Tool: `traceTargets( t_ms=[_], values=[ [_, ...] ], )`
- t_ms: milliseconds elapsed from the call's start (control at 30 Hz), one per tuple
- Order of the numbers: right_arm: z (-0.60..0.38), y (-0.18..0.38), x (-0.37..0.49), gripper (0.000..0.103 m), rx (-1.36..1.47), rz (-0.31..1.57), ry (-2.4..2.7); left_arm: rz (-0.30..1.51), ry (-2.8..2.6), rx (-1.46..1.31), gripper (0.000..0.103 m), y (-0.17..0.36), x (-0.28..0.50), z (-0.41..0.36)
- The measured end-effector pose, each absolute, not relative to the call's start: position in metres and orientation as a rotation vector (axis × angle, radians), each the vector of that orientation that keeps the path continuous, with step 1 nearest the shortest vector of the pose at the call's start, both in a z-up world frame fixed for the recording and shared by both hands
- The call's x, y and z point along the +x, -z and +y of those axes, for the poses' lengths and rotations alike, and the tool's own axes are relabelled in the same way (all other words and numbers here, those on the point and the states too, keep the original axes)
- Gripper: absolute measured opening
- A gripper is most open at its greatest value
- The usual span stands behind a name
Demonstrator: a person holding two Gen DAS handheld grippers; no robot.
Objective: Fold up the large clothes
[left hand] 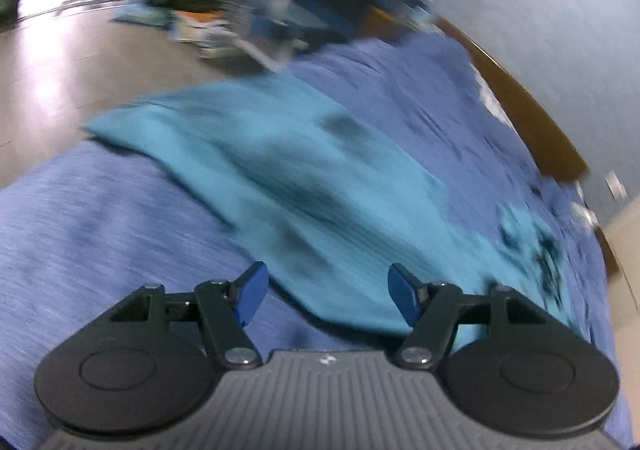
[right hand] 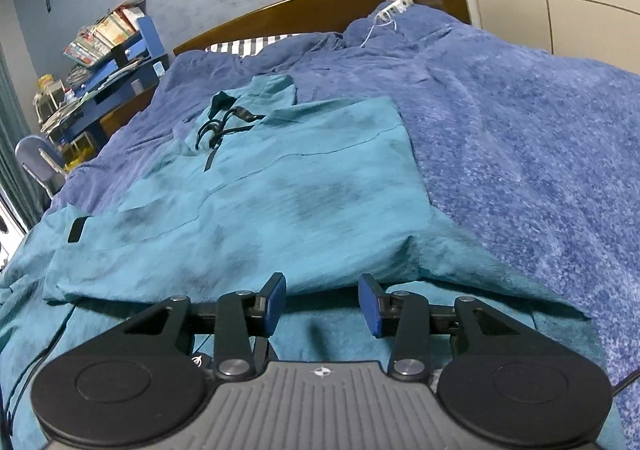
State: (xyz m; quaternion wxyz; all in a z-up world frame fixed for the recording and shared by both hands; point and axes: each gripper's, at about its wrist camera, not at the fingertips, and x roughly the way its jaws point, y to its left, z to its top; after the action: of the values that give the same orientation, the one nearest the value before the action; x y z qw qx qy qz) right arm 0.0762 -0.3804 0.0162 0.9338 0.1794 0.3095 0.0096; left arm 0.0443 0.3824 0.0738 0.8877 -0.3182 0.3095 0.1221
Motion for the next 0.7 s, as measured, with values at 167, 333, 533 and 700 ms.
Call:
traceTargets(
  t_ms=[167, 333, 533, 700],
  values=[
    [-0.370, -0.013, 0.077, 0.043, 0.288, 0.654, -0.053, 0.617, -0.373, -0.734, 0.065, -0.060, 0.036, 0.443],
    [-0.361, -0.003, 0.081, 0.043, 0.225, 0.704, -0.058, 0.604, -0.364, -0.825, 0.065, -0.043, 0.053, 0.474],
    [-0.361, 0.003, 0.081, 0.043, 0.194, 0.729, -0.054, 0.566, -0.410, -0.938, 0.063, -0.022, 0.076, 0.492],
    [-0.360, 0.007, 0.082, 0.044, 0.174, 0.744, -0.054, 0.576, -0.489, -0.945, 0.029, -0.020, 0.092, 0.508]
  ],
)
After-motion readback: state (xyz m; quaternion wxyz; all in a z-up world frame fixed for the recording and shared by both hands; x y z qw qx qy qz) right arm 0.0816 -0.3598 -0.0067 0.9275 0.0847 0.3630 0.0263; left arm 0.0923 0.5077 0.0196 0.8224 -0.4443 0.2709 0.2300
